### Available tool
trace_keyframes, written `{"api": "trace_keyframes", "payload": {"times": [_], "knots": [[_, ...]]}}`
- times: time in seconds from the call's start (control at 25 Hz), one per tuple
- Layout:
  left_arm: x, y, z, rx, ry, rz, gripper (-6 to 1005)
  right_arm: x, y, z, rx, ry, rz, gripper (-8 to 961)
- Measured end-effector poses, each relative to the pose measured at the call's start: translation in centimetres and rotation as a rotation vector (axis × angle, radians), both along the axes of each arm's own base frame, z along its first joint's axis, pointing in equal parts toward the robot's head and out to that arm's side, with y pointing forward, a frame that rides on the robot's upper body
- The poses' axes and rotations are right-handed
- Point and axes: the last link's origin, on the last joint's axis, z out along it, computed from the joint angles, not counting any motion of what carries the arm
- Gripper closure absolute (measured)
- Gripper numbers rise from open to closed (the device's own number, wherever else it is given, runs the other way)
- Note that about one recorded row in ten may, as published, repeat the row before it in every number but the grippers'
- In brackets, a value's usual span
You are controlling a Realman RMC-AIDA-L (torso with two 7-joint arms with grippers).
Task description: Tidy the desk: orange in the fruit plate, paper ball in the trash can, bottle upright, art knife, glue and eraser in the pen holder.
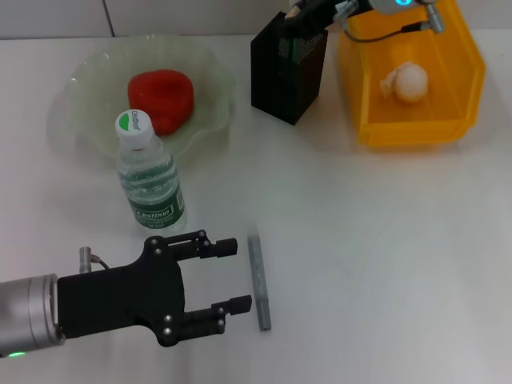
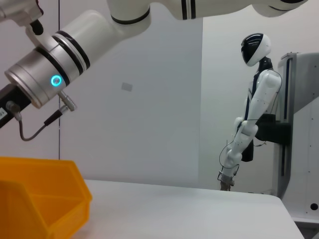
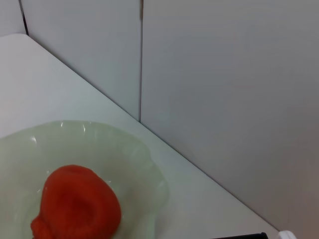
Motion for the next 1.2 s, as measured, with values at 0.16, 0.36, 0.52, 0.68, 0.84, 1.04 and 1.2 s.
{"api": "trace_keyframes", "payload": {"times": [0.16, 0.36, 0.52, 0.68, 0.84, 1.04, 1.2], "knots": [[0.03, 0.05, 0.0, 0.001, 0.0, -0.001, 342, 0.06, -0.08, -0.52, 0.008, 0.005, -0.003, 496], [0.06, 0.09, 0.01, 0.001, 0.0, -0.002, 343, 0.16, 0.06, -0.48, 0.026, 0.011, -0.008, 493], [0.13, 0.11, 0.03, 0.001, -0.004, -0.005, 343, 0.46, 0.05, -0.45, 0.032, 0.012, -0.014, 491], [0.13, 0.11, 0.04, 0.001, -0.004, -0.005, 343, 0.5, 0.07, -0.43, 0.035, 0.012, -0.014, 489], [0.14, 0.09, 0.05, 0.0, -0.005, -0.005, 343, 0.44, 0.09, -0.32, 0.036, 0.013, -0.012, 486], [0.08, -0.02, 0.08, -0.001, -0.007, -0.003, 344, 0.41, 0.16, -0.15, 0.039, 0.015, -0.013, 484], [0.03, -0.06, 0.11, -0.001, -0.006, -0.003, 344, 0.34, 0.19, -0.1, 0.041, 0.02, -0.015, 481]]}}
